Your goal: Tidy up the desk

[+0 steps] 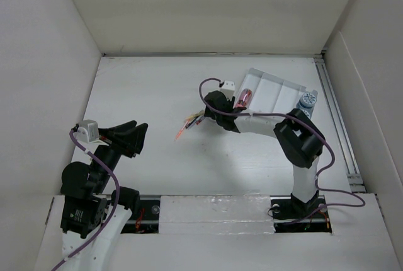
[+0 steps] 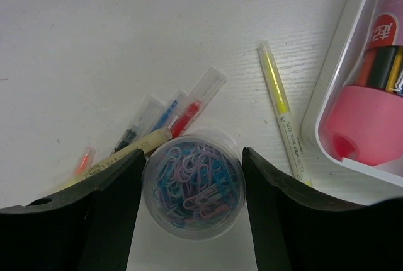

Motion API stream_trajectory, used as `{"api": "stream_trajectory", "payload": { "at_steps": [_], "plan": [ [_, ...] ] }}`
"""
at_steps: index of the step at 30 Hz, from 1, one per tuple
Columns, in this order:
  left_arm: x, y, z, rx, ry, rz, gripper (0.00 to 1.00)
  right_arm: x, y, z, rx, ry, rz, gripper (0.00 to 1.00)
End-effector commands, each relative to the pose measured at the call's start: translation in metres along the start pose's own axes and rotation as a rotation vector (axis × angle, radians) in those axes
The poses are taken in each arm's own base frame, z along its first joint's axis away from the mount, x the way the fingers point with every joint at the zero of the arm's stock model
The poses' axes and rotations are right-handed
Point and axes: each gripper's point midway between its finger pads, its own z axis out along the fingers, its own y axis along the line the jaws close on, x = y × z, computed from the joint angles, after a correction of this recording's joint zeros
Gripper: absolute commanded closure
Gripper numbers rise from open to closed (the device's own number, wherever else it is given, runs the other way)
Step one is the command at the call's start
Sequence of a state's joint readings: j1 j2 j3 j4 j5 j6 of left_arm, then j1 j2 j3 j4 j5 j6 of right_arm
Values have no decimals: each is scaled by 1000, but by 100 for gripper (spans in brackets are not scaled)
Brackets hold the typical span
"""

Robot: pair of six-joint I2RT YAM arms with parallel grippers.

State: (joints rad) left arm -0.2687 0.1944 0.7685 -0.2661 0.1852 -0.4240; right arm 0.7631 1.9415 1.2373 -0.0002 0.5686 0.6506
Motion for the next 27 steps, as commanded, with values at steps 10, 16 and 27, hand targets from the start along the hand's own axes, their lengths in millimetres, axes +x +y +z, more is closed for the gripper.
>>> {"api": "stream_trajectory", "payload": {
  "at_steps": [10,16,27],
  "plan": [
    [-12,-11,2,46,-38,11,55,-102,5,-79,-118,-219,136,54],
    [-12,-11,2,49,-34,13,55,-133,-58,-72,-69,-281,230,55],
    [-3,-11,10,66,3,11,54,-159,-192,-40,94,-304,379,53]
  ]
}}
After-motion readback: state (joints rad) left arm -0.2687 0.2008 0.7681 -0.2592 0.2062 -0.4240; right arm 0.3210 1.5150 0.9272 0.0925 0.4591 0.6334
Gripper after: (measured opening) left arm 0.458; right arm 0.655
